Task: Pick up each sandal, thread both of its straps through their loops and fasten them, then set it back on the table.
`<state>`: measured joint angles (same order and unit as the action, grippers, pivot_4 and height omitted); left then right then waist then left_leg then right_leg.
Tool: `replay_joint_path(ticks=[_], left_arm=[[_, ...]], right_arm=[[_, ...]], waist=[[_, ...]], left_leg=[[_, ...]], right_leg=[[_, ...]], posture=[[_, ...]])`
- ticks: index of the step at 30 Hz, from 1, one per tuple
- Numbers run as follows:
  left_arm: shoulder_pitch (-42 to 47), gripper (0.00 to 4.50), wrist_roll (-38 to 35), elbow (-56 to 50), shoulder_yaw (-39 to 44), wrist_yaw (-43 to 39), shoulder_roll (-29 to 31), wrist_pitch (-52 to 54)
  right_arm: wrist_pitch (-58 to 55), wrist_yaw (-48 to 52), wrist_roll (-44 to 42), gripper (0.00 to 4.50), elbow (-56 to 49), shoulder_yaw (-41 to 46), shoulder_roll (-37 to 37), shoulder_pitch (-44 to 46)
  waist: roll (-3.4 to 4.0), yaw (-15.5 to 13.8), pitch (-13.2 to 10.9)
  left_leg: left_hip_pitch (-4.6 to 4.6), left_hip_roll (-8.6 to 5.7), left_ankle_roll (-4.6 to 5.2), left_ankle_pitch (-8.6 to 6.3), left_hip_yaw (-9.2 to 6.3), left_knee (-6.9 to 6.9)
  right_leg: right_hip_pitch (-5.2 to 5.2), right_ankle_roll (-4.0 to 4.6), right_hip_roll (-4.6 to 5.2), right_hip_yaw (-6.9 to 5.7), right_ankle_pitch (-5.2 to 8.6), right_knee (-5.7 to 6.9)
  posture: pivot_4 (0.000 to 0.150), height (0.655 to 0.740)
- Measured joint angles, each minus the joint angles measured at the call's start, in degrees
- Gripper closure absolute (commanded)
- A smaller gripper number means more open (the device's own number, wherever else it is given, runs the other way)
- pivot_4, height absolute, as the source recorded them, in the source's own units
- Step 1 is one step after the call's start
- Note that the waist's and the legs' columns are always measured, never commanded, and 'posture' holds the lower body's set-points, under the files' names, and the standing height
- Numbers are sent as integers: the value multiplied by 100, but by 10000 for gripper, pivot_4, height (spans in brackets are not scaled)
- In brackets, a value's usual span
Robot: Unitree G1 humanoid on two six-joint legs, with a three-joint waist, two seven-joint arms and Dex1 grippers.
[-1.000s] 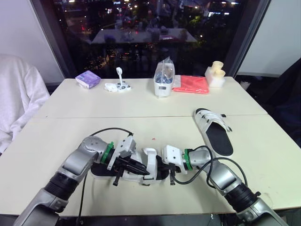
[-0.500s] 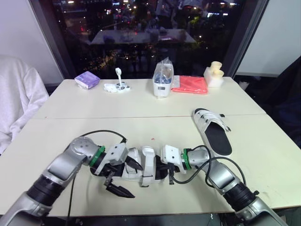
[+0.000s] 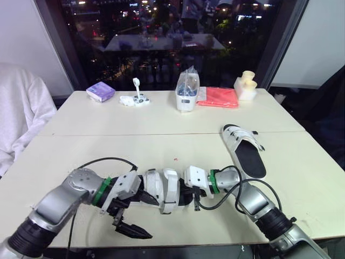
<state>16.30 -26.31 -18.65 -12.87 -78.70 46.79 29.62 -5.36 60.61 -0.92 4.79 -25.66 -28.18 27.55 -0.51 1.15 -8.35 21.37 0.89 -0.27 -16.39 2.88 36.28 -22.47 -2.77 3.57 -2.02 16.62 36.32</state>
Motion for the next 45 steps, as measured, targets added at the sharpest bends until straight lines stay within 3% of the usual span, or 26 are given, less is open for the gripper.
replay_joint_path(ticks=[21,24,31,45], left_arm=[[-624,495,563,18,-439,1138,-753,-371],[-661,8687,573,68,-461,1267,-879,-334],[-672,44707,567,174,-435,1470,-887,-115],[-556,44707,101,-124,-366,528,-365,-240]], right_arm=[[-1,-3,9,45000,-1,3,-10,-41],[-2,-9,17,45000,-2,2,-12,-48],[-3,-20,17,45000,-54,2,-10,-84],[-6,-55,17,45000,-77,5,-14,-107]], waist=[[2,-18,8],[-1,-25,12],[-3,-13,14],[-3,-11,13]], left_leg=[[-5,0,0,0,0,0],[-6,0,0,0,0,0],[-2,1,1,1,0,-3],[-2,1,1,0,0,-4]], right_leg=[[6,2,1,0,-1,0],[7,4,1,0,-2,0],[1,5,1,0,-3,-1],[1,7,1,0,-2,-2]], posture=[[1500,7400],[1500,7400],[1500,7400],[1500,7400]])
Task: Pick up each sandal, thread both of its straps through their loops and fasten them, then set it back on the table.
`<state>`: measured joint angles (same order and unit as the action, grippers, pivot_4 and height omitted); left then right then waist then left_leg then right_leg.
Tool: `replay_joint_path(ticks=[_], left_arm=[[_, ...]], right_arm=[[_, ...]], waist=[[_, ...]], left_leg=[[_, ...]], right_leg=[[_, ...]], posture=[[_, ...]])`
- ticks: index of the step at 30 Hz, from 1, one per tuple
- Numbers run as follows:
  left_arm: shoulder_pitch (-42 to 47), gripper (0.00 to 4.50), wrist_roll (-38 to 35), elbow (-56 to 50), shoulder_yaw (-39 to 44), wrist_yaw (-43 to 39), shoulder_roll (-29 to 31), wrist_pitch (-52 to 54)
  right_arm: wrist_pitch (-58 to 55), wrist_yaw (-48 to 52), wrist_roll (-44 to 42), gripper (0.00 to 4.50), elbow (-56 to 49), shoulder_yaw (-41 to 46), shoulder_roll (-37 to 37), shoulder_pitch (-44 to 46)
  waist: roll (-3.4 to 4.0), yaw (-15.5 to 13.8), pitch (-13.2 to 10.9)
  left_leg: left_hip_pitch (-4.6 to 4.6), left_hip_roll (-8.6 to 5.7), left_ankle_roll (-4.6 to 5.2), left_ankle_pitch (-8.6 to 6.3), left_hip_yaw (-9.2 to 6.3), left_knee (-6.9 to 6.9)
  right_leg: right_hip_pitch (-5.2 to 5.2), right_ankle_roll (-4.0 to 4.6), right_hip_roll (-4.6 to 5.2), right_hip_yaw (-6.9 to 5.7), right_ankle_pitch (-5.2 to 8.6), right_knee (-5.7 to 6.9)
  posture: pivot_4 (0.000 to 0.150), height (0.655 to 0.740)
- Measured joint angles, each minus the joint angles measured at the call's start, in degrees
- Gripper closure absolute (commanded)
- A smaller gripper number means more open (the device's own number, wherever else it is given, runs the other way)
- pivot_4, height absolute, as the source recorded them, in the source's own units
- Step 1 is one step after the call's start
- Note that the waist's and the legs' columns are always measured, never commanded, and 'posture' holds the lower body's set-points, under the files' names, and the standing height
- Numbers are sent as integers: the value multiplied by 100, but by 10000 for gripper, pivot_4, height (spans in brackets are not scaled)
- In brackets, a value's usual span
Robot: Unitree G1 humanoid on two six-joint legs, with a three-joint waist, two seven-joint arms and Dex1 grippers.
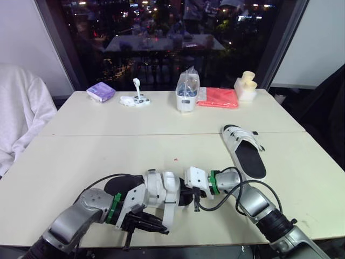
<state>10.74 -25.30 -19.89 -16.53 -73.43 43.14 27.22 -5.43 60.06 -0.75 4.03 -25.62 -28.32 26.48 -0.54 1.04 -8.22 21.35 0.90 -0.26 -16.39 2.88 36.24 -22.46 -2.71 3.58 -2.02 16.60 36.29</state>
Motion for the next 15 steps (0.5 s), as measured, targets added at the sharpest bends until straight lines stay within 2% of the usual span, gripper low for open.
replay_joint_path(ticks=[10,15], left_arm=[[667,44707,-324,-116,151,-366,120,99],[1353,44707,-570,-33,258,-366,70,447]], right_arm=[[-3,11,0,45000,-1,-1,-6,12],[-2,37,3,45000,5,-7,-16,39]], waist=[[-1,-3,0],[-5,-4,-2]], left_leg=[[2,0,0,0,0,1],[5,0,1,1,2,3]], right_leg=[[-2,0,0,0,0,-1],[-2,-2,0,-1,-1,0]], posture=[[1500,7400],[1500,7400]])
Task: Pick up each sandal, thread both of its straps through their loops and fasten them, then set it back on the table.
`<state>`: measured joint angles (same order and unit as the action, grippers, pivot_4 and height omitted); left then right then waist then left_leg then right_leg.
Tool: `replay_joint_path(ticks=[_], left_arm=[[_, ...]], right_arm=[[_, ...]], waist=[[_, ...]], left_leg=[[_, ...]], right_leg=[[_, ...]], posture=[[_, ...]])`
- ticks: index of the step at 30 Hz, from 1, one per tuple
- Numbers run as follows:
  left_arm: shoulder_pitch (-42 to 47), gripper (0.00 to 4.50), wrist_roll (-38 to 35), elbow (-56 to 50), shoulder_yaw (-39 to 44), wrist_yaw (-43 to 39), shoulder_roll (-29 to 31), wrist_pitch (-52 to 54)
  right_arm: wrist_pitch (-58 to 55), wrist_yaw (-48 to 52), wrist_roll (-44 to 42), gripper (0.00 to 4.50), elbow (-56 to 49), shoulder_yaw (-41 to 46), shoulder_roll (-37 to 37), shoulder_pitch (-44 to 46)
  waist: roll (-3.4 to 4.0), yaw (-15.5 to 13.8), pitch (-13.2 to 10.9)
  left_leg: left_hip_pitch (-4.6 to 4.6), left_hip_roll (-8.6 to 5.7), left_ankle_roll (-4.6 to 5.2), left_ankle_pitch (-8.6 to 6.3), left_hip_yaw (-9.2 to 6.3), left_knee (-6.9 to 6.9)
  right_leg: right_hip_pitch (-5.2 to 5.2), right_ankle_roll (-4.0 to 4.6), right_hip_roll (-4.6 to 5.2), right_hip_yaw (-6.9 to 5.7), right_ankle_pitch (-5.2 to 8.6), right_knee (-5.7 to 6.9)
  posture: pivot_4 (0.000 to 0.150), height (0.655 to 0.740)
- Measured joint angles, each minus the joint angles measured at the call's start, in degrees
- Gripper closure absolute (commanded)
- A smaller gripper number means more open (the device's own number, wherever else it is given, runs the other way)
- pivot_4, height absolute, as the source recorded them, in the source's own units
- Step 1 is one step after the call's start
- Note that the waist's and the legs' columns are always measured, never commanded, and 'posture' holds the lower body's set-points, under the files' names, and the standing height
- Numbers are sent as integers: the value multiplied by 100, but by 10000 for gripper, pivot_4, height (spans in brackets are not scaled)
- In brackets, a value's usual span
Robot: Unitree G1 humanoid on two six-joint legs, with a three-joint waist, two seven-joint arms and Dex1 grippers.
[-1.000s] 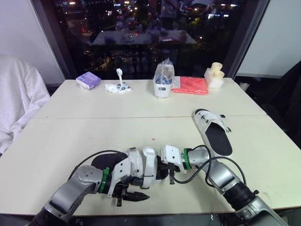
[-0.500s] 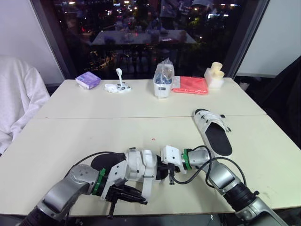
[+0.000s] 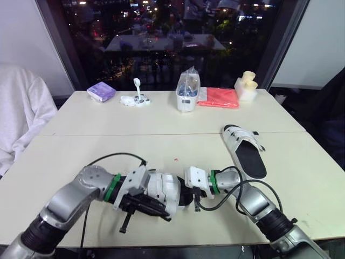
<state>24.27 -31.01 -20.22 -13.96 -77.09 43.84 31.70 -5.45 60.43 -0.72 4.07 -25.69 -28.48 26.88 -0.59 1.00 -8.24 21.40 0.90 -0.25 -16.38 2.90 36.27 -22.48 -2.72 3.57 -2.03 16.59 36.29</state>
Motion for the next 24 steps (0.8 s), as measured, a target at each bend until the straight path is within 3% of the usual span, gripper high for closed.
replay_joint_path(ticks=[7,24], left_arm=[[737,44707,-75,571,13,176,-366,380],[780,44707,574,1846,17,558,-802,-441]], right_arm=[[1,3,5,45000,-1,4,1,1],[3,-33,10,45000,-1,4,-1,-25]], waist=[[-4,-2,-2],[-8,-5,0]], left_leg=[[2,0,2,1,1,3],[-1,0,2,1,-1,12]], right_leg=[[1,-4,-3,-4,-2,1],[7,-4,-3,-4,-2,4]], posture=[[1500,7400],[1500,7400]])
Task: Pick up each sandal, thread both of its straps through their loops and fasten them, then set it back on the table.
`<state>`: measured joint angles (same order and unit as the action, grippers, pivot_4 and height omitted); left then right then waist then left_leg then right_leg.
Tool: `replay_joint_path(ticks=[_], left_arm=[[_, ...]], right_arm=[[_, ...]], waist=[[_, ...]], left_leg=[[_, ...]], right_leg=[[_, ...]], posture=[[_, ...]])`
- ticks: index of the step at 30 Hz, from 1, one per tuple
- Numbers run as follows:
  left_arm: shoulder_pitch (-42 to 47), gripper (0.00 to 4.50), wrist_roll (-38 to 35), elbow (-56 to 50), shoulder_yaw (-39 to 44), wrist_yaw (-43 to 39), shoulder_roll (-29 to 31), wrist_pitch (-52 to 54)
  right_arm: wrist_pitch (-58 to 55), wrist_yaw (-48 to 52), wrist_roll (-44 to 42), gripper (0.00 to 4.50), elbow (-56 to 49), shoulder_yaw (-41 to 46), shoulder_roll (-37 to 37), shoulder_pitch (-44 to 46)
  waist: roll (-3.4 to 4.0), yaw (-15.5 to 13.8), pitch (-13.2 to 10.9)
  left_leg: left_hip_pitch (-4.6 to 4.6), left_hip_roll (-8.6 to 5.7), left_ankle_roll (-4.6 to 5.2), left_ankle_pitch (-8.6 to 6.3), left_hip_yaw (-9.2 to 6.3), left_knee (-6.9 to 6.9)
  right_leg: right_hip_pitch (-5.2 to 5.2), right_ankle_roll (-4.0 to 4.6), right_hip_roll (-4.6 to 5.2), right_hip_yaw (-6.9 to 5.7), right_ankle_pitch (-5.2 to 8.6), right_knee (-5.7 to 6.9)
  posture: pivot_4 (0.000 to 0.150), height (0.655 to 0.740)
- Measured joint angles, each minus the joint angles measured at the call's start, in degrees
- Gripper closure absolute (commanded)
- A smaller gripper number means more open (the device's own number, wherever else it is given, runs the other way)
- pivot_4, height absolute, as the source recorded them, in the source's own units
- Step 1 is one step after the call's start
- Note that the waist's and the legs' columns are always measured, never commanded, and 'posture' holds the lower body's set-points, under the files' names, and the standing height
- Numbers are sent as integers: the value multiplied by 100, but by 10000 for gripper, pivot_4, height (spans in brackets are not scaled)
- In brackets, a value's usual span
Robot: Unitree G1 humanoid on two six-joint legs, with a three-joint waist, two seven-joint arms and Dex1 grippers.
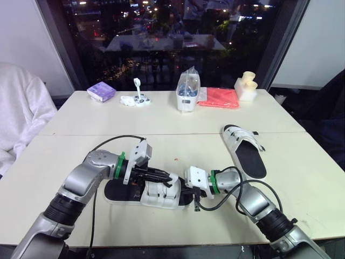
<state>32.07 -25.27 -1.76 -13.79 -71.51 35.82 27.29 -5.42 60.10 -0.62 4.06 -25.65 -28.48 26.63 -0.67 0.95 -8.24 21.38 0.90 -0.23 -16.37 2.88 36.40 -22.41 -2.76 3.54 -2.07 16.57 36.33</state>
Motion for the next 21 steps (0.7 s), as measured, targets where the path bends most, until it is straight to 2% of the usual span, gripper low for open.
replay_joint_path(ticks=[7,9,11,17,21], left_arm=[[28,44707,218,283,-3,229,-162,-77],[29,39037,218,282,-3,319,-219,46],[34,31222,230,287,5,479,-225,225],[92,1471,94,282,159,1001,-510,1111],[93,605,1,264,296,1317,-689,1576]], right_arm=[[0,-3,35,45000,-2,1,-1,-3],[0,-6,40,45000,-2,5,-2,-8],[0,-8,41,45000,-8,6,-2,-16],[0,-8,46,45000,-33,8,-14,-31],[0,-7,49,45000,-41,12,-43,-36]], waist=[[-2,-6,3],[-3,-8,4],[-5,-8,5],[-11,-12,11],[-11,-21,13]], left_leg=[[-1,0,0,0,-1,5],[-2,0,0,0,-2,8],[-2,0,0,0,-2,10],[-1,0,0,0,-3,10],[-2,0,0,0,-3,11]], right_leg=[[3,0,0,0,0,1],[5,0,1,0,0,3],[6,0,1,0,0,5],[6,-6,1,0,-4,5],[8,-8,1,-1,-5,4]], posture=[[1500,7400],[1500,7400],[1500,7400],[1500,7400],[1500,7400]])
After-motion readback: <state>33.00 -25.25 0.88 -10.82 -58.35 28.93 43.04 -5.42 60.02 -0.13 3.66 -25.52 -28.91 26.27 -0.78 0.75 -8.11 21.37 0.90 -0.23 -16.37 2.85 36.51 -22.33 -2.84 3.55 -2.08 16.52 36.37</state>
